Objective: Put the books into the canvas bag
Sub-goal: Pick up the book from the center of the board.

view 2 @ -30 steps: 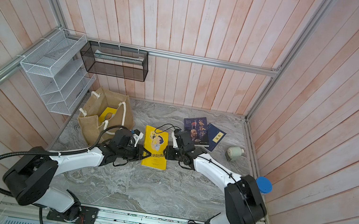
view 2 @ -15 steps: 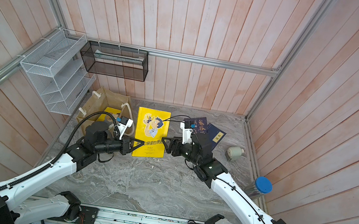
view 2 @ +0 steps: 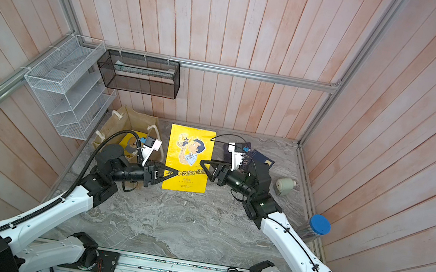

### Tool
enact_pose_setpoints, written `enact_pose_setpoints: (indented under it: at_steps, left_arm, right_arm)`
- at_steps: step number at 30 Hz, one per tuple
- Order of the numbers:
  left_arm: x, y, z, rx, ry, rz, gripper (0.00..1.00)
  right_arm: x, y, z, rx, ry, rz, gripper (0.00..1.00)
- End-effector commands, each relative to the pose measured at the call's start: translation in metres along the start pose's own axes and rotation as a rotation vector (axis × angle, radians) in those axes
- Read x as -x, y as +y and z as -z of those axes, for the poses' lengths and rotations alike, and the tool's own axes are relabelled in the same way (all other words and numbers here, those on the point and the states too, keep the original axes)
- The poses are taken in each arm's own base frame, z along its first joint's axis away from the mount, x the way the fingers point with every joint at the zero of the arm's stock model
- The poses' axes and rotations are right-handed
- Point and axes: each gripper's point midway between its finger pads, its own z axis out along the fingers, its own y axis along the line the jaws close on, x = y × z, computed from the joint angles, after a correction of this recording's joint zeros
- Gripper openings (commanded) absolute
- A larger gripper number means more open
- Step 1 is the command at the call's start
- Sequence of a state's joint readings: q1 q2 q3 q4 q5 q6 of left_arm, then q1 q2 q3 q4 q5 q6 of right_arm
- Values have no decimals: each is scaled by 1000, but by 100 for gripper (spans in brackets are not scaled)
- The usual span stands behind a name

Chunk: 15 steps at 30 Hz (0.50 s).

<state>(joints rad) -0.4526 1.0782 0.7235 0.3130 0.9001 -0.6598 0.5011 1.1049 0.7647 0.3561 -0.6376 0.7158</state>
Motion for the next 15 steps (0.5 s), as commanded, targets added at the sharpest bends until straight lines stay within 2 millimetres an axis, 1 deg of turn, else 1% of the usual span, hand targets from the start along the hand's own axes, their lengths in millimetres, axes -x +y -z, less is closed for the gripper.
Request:
enact_pose_setpoints:
  at_steps: [1,3,4,8,10,11,13,15]
  left_arm:
    - [20,-21,2,-77,-42,-78,0]
    - [22,-18,1,-62,-46,-60,0]
    - [23,-17,1,-57,-42,-50,0]
    - [20,-13,3,-31,-43,-25,0]
    - [18,-10,3,-18,-47,-17,0]
    - [17,-9,3,-15,-45,-12,1]
    - [18,-8,3,-15,-42,-10,4]
    - [19,-8,2,-19,-34,-2,8]
  right_arm:
    - [3,42,6,212,6,29,71]
    - [2,49,8,250,7,43,65]
    - [3,50,9,253,3,50,60]
    - [3,46,10,221,-3,65,24]
    - [3,43,10,199,-6,71,12]
    - [4,41,10,183,-10,70,7]
    - [4,37,11,153,-20,76,0]
    - [5,33,13,124,-34,80,0]
